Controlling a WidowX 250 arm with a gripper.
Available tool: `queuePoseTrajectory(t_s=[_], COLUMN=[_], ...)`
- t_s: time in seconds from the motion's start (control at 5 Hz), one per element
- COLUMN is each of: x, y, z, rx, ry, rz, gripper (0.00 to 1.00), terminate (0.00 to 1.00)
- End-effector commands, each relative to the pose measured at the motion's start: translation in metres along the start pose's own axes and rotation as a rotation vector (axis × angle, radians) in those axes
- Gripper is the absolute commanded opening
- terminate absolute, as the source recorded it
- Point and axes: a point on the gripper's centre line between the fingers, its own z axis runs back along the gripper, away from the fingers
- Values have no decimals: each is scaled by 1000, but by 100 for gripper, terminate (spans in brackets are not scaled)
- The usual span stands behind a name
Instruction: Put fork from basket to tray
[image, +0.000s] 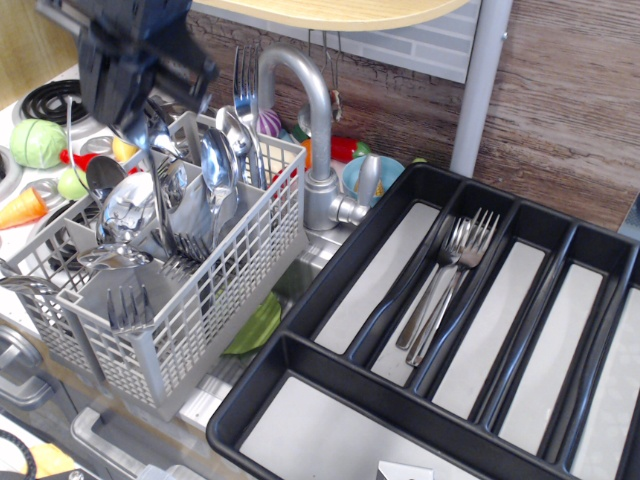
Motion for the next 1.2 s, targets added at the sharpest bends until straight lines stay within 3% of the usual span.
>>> queuePoseTrajectory(t_s=[0.0, 0.2, 0.6, 1.0], x=[-5, -1, 18, 34], y=[-4, -31, -91, -132], z=[64, 74, 28, -3], rx=[16, 31, -95, -230], ry=[7, 4, -20, 25], rz=[82, 68, -39, -10], gripper=[0, 0, 0, 0], terminate=[0, 0, 0, 0])
